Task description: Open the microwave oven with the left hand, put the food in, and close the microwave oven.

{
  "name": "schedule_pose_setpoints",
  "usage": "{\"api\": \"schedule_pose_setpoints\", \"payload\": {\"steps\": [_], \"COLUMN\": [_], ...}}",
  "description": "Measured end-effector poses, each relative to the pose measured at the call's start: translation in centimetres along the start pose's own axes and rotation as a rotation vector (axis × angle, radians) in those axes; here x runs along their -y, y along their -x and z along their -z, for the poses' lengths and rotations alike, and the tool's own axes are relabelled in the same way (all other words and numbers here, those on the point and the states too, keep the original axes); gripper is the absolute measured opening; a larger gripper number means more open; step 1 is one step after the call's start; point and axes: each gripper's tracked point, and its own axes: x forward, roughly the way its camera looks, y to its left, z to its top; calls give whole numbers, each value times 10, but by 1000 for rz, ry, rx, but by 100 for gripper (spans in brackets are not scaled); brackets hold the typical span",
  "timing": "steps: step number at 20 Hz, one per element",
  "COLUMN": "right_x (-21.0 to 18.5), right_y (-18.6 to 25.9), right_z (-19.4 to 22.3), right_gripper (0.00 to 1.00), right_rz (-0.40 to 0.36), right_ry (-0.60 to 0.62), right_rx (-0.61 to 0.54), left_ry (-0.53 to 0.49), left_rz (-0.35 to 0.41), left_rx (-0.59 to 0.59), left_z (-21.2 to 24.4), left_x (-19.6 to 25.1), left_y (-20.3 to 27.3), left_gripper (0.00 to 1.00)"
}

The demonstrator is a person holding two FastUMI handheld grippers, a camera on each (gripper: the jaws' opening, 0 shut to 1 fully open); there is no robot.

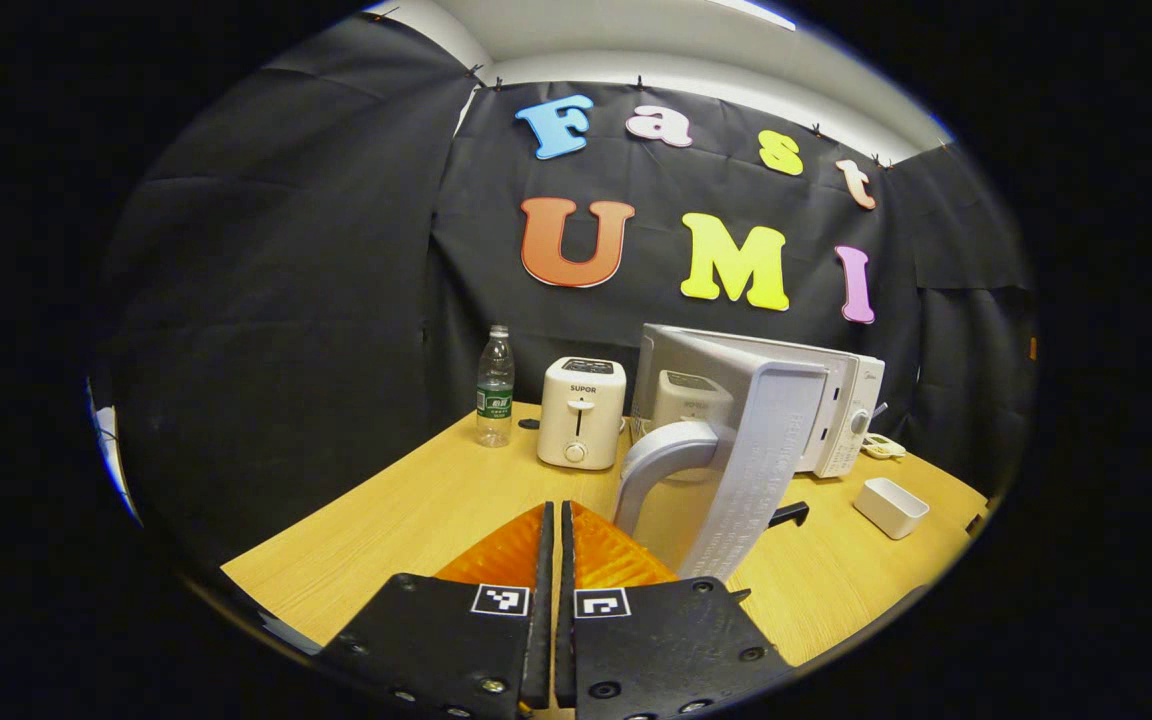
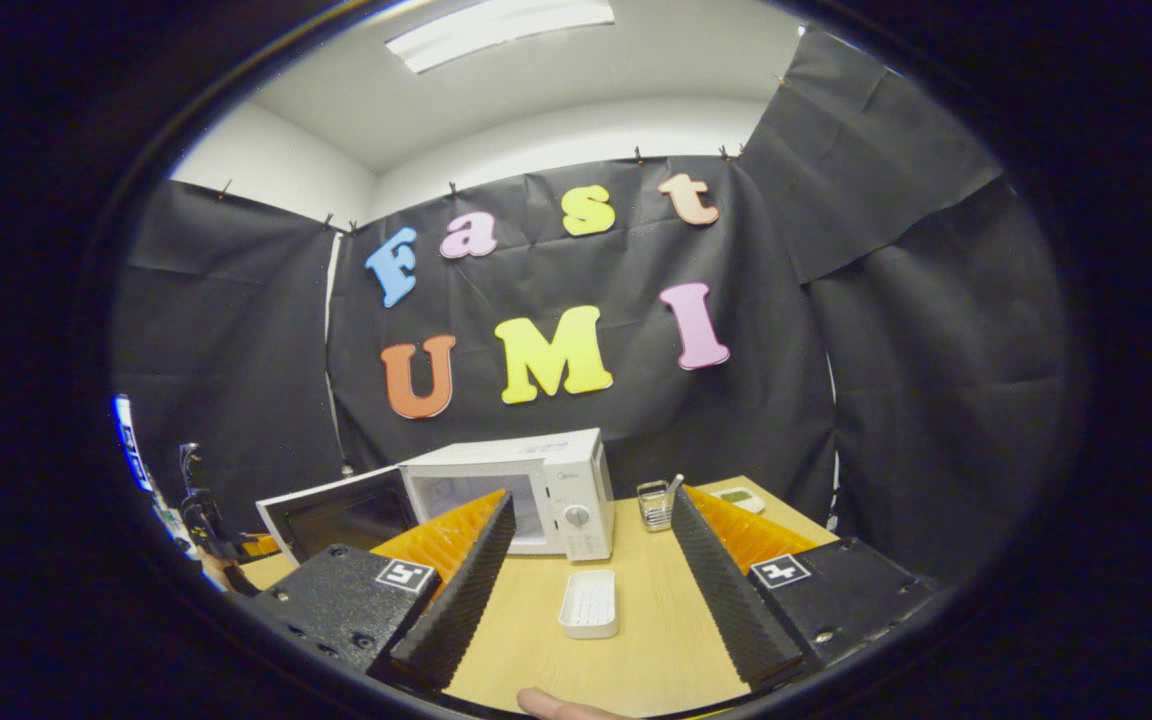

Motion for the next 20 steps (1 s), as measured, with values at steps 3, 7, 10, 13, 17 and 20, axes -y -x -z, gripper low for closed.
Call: {"api": "schedule_pose_setpoints", "payload": {"steps": [3,7,10,13,17,20], "right_x": [0,3,2,4,9,16], "right_y": [1,3,7,11,15,23], "right_z": [-3,-3,-5,-9,-9,-11], "right_gripper": [100,100,100,100,100,100], "right_rz": [-1,8,-4,-9,-10,-13], "right_ry": [6,7,5,11,15,15], "right_rx": [4,8,10,28,40,58], "left_ry": [-2,21,11,0,21,9], "left_rz": [38,84,124,138,158,189], "left_rx": [17,54,39,38,29,32], "left_z": [0,0,9,10,12,10], "left_x": [24,59,91,115,145,174], "left_y": [4,2,-4,-13,-27,-40], "left_gripper": [2,0,2,2,2,2]}}
